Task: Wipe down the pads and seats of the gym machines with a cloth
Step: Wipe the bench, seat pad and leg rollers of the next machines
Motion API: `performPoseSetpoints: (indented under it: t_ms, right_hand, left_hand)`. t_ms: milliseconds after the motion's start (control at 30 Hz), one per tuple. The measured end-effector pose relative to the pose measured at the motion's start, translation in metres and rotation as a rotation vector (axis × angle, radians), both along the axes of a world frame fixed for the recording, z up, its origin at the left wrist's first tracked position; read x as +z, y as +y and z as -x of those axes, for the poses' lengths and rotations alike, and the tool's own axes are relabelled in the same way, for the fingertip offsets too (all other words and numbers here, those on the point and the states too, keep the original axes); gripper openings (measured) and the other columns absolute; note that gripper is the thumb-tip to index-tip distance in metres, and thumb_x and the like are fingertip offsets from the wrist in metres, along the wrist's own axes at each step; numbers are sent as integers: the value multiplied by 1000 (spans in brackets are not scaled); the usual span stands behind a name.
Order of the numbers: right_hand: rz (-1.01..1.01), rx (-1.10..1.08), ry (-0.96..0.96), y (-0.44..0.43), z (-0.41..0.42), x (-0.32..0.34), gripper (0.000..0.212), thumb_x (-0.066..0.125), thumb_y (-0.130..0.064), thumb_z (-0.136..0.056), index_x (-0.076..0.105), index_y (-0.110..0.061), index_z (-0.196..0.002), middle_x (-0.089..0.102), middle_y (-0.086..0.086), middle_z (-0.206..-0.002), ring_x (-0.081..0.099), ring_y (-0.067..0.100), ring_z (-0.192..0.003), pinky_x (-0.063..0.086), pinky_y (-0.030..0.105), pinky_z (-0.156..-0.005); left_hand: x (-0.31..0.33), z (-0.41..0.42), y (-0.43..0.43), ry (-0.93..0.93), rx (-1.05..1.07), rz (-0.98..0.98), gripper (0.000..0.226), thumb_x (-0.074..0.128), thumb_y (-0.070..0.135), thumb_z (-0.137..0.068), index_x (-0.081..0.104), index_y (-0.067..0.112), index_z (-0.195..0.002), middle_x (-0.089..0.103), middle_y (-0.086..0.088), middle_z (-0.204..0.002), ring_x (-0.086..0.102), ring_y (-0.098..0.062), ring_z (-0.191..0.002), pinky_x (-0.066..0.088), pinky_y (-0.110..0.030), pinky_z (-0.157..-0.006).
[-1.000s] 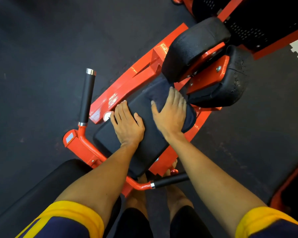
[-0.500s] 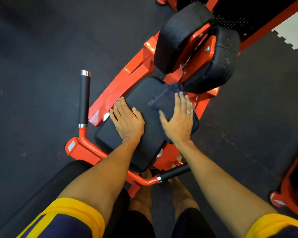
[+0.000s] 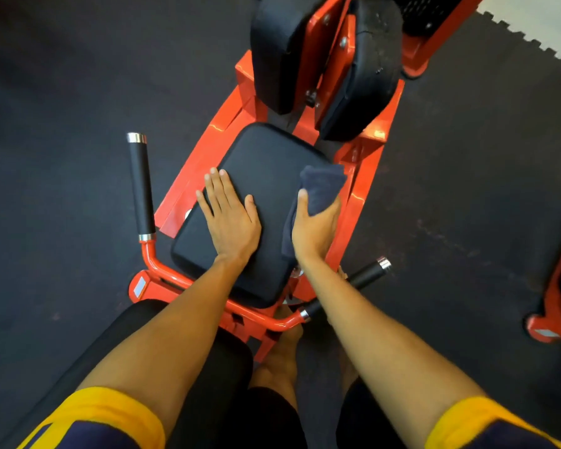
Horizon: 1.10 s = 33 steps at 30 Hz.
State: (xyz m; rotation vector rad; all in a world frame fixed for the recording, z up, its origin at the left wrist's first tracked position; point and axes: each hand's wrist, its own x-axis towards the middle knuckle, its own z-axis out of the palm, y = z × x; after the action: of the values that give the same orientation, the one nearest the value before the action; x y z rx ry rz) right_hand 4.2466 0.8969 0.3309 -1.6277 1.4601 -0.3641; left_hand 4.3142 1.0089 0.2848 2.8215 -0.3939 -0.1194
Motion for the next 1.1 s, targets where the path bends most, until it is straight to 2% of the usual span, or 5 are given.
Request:
performPoseSetpoints:
  t_ms: [167,367,533,767,1100]
  right_hand:
    - [-6,-7,25,-5,-5,1,76,68,-48,-93,37,-15,-154,48,4,-155,46,24,-138,34,25,-105]
    - [293,352,74,45,52,-16,78,66,-42,-95,30,-16,-159,24,13,-167,26,29,-153,10,19,-124]
    - [523,564,313,21,8,-17,68,55,-47,-99,29,-32,-160,15,10,-170,9,39,-156,19,56,-125]
    - [782,1167,191,38,55,-28,69,63,-45,-96,38,-28,-158,25,7,-168,17,32,-156,13,52,-127]
    - [755,1021,323,44,-11,-21,69,41,-51,-101,23,-25,-163,18,8,-170,11,34,-157,10,54,-126]
  left_hand:
    - [2,0,-1,15,-22,-11,69,30,35,-103,11,-3,-158,10,-21,-167,6,-33,-156,7,-54,-125]
    - [2,0,8,43,-75,42,69,33,37,-105,11,0,-159,10,-18,-167,5,-30,-156,6,-51,-126]
    - [1,-11,56,14,-285,102,65,37,39,-106,17,8,-161,12,-10,-169,7,-23,-157,7,-43,-127]
    - [-3,8,75,31,-139,140,64,41,32,-106,20,5,-159,18,-11,-167,9,-22,-156,5,-42,-127]
    - [-1,19,96,64,-145,91,66,38,37,-107,13,10,-161,9,-7,-169,1,-17,-156,0,-39,-127]
